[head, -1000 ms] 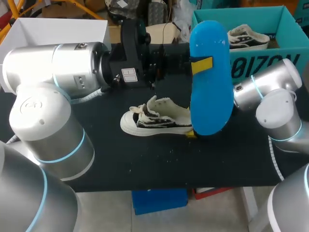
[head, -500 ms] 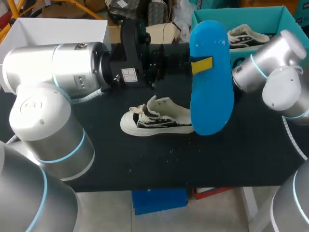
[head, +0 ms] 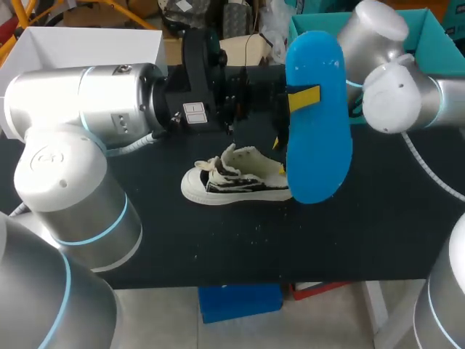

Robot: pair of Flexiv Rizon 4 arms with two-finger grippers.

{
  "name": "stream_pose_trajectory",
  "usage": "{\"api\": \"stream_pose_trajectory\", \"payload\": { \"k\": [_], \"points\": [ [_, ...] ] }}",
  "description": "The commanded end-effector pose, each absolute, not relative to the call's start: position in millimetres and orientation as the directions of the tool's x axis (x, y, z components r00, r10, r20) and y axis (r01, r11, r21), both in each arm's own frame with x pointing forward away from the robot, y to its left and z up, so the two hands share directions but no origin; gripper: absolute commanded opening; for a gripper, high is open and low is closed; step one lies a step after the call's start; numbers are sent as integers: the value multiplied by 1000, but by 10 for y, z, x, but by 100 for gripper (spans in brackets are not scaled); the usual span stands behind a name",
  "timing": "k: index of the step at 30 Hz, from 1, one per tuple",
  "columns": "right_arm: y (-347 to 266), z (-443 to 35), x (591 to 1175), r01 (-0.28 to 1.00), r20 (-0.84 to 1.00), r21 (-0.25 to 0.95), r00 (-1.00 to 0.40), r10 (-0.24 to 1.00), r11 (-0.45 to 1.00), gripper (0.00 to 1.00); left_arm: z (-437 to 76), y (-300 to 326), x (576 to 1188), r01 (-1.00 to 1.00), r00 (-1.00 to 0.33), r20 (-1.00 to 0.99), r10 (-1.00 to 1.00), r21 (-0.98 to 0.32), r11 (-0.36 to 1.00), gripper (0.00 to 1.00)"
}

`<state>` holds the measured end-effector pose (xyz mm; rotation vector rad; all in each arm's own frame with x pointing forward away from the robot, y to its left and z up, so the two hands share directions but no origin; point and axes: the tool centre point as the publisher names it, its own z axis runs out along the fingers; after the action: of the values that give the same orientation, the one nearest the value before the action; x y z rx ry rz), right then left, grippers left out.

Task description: Take the shoe out of the shoebox, open the shoe tongue, remove and reinsert the insole, then place the shoe into the shoebox

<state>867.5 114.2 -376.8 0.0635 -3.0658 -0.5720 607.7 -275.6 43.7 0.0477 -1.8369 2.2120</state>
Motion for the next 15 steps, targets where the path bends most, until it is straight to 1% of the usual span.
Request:
{"api": "stream_pose_trajectory", "payload": {
  "k": [1, 2, 6, 9, 15],
  "points": [
    [1308, -3762, 8748, -54, 25, 29, -998, -54, 998, 69, 429, -2761, 6062, -223, -965, 194, 178, -961, -163, 0],
    [1336, -3763, 8753, -55, 25, 25, -998, -56, 998, 67, 429, -2761, 6062, -223, -965, 194, 178, -961, -163, 0],
    [1434, -3780, 8781, -61, 29, 8, -998, -62, 998, 64, 429, -2761, 6062, -223, -965, 194, 178, -961, -163, 0],
    [1527, -3787, 8795, -69, 30, 0, -997, -69, 998, 60, 429, -2761, 6062, -223, -965, 194, 178, -961, -163, 0],
    [1659, -3816, 8823, -80, 34, -2, -996, -80, 997, 59, 429, -2761, 6062, -223, -965, 194, 178, -961, -163, 0]
  ]
}}
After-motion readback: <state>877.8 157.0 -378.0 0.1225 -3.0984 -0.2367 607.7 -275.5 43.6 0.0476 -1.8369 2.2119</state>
